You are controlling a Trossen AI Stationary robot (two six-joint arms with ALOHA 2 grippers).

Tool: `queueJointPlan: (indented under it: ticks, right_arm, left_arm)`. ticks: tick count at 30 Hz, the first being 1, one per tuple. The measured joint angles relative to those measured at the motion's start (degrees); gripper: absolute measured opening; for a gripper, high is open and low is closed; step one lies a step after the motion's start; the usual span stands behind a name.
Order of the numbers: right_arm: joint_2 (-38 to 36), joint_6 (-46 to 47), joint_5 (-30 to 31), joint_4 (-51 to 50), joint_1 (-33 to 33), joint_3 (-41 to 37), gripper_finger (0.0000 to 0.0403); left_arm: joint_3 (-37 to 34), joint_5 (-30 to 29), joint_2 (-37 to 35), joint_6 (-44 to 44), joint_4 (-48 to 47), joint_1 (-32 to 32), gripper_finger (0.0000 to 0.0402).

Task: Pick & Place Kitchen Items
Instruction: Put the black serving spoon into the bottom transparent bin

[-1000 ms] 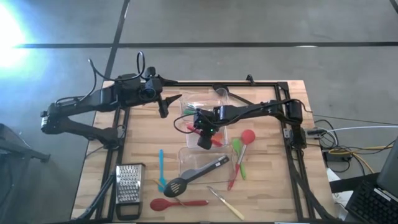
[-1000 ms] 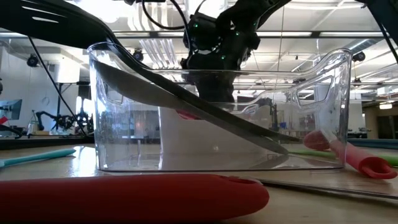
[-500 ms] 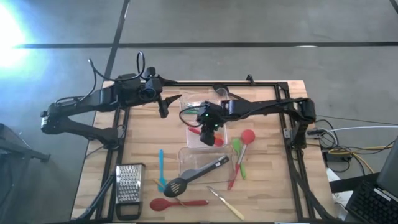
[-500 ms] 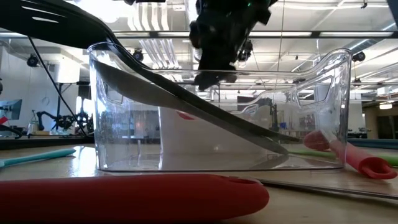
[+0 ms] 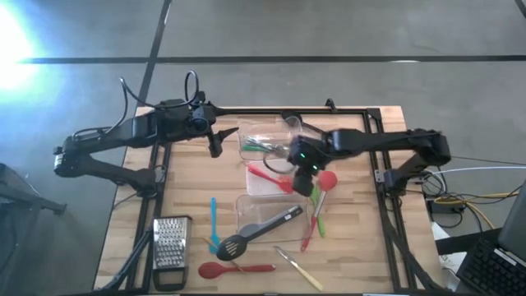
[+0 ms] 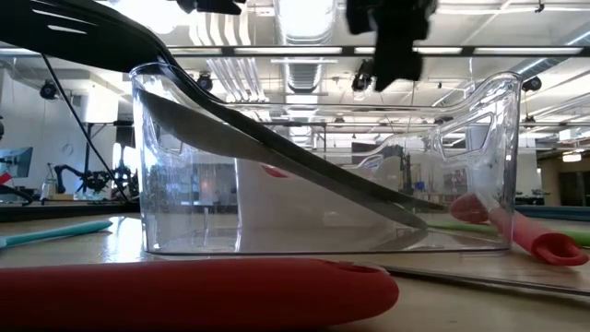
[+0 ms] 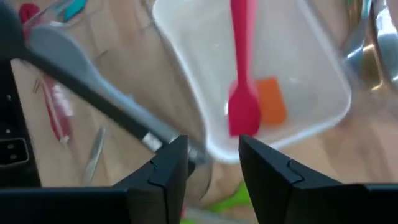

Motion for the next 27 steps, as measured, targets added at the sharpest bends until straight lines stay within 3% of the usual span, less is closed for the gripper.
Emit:
queueJointPlan:
  ticks: [4,10,14,17,22,27]
  right_arm:
    - [-7.0,9.0,5.5,-0.7,5.6,-6.1,0.0125]
    - [-19.2,21.0,21.5,-0.5,11.6,-14.5,0.0118]
    - [-25.6,22.3,33.1,-0.5,12.1,-21.0,0.0122]
    - [-28.1,19.2,38.9,-0.5,8.3,-25.4,0.0122]
    - [-28.2,9.8,36.9,0.8,-3.8,-29.0,0.0123]
    - [-25.6,-3.7,20.0,7.2,-21.0,-30.6,0.0122]
  left_arm:
    - [0.0,0.0,0.0,0.1,-0.3,0.0,0.0259]
    - [0.0,-0.1,0.0,0.3,-0.1,0.0,0.0259]
    - [0.0,0.0,0.0,0.3,0.0,0.0,0.0259]
    - [0.0,0.0,0.0,0.4,0.3,0.0,0.0259]
    - [0.0,0.0,0.0,0.0,0.3,0.0,0.0259]
    - [0.0,0.0,0.0,-0.4,0.5,0.0,0.0259]
